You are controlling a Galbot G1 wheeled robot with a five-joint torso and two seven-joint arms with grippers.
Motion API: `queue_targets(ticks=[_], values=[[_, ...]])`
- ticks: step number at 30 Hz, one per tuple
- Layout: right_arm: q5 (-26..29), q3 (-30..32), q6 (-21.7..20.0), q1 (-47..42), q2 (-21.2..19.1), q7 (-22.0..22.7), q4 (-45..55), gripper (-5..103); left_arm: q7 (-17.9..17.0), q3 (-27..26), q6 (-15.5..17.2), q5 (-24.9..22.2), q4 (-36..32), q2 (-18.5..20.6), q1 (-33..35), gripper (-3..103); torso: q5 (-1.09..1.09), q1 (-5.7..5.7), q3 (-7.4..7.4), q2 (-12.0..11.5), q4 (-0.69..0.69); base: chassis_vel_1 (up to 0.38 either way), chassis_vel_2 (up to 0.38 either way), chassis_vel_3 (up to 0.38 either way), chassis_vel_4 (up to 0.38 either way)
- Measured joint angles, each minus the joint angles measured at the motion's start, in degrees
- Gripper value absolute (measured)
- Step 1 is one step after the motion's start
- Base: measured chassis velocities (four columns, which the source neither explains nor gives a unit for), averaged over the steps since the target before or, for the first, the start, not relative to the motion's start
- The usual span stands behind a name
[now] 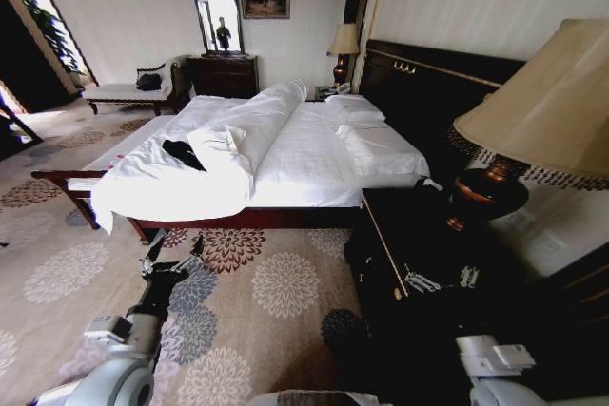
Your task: Fold the clothes on the bed.
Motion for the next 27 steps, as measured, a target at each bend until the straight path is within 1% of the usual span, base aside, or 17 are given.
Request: queue_targets(ticks=[3,7,10,11,12,13,17,19,20,21,24,27], values=[[1.56,0.05,-1.51,-0.32,-0.06,0.30,1.22,100,0.08,0.02,-0.05,0.21,-0.07,0.00,0.03,100,0.00,0.00,0.00,0.00,0.00,0.000,0.000,0.000,0.000],[2.87,0.06,-1.79,-0.60,-0.07,0.28,1.99,100,0.10,0.10,-0.14,0.02,-0.32,-0.05,0.08,100,0.00,0.00,0.00,0.00,0.00,0.000,0.000,0.000,0.000],[3.68,0.16,-1.80,-0.73,-0.04,0.13,2.62,100,0.05,0.39,-0.74,-2.01,-0.44,-0.30,0.05,100,0.00,0.00,0.00,0.00,0.00,0.000,0.000,0.000,0.000],[3.68,0.16,-1.80,-0.73,-0.04,0.13,2.62,100,0.05,0.39,-0.74,-2.01,-0.44,-0.30,0.05,100,0.00,0.00,0.00,0.00,0.00,0.000,0.000,0.000,0.000],[3.87,0.19,-1.78,-0.74,-0.01,0.05,2.74,100,0.16,0.60,-1.72,-3.55,-0.47,-0.41,0.10,100,0.00,0.00,0.00,0.00,0.00,0.000,0.000,0.000,0.000],[3.91,0.19,-1.74,-0.74,0.03,0.04,2.78,100,0.32,0.69,-2.17,-4.07,-0.55,-0.46,0.20,100,0.00,0.00,0.00,0.00,0.00,0.000,0.000,0.000,0.000],[3.68,0.14,-1.37,-0.81,0.38,0.04,2.80,100,0.59,0.73,-3.16,-4.91,-0.79,-0.66,0.35,100,0.00,0.00,0.00,0.00,0.00,0.000,0.000,0.000,0.000],[3.57,0.13,-1.21,-0.82,0.41,0.02,2.80,100,0.58,0.60,-2.93,-4.76,-0.76,-0.65,0.31,100,0.00,0.00,0.00,0.00,0.00,0.000,0.000,0.000,0.000],[3.57,0.13,-0.90,-0.81,0.42,-0.19,2.78,100,0.45,0.45,-2.01,-4.02,-0.53,-0.62,0.28,100,0.01,0.00,0.00,0.00,0.00,0.000,0.000,0.000,0.000],[3.57,0.13,-0.90,-0.81,0.42,-0.19,2.78,100,0.45,0.45,-2.01,-4.02,-0.53,-0.62,0.28,100,0.01,0.00,0.00,0.00,0.00,0.000,0.000,0.000,0.000],[3.69,0.24,-0.49,-0.72,0.45,-0.71,2.65,100,-0.15,0.26,-0.41,-1.81,0.23,-0.62,0.23,100,0.00,0.00,0.00,0.00,0.00,0.000,0.000,0.000,0.000],[3.81,0.32,-0.48,-0.73,0.47,-0.73,2.57,100,-0.23,0.28,0.12,-1.29,0.33,-0.65,0.35,100,0.00,0.00,0.00,0.00,0.00,0.000,0.000,0.000,0.000]])
